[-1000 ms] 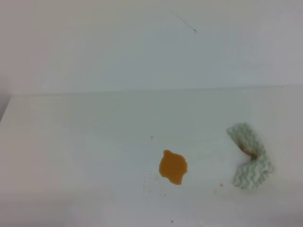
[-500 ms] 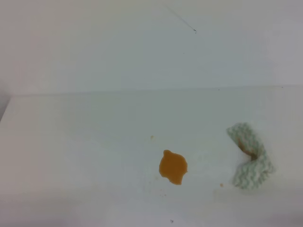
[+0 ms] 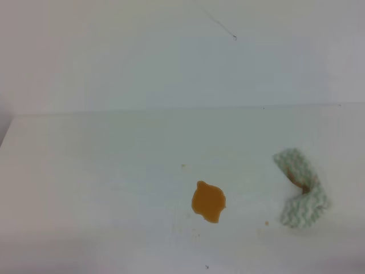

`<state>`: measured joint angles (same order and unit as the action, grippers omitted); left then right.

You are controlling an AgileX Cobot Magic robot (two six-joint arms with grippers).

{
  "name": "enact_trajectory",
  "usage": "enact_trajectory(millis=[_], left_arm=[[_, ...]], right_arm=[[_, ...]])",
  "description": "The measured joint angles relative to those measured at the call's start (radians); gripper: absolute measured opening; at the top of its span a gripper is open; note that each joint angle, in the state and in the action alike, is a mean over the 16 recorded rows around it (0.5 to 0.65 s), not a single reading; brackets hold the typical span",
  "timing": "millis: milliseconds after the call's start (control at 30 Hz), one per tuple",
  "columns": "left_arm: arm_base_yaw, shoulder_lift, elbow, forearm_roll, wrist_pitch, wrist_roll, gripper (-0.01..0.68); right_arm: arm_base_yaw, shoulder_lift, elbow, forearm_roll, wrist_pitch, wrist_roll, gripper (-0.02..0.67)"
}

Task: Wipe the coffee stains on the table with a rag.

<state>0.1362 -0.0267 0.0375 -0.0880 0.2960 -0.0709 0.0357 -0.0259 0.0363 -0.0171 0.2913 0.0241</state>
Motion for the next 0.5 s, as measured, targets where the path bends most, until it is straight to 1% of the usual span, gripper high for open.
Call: enact_trajectory(millis=[500], left_arm=[[0.0, 0.0, 0.0, 0.001, 0.0, 0.0, 0.001]], right_arm=[[0.0, 0.0, 0.0, -0.001, 0.0, -0.017, -0.003]])
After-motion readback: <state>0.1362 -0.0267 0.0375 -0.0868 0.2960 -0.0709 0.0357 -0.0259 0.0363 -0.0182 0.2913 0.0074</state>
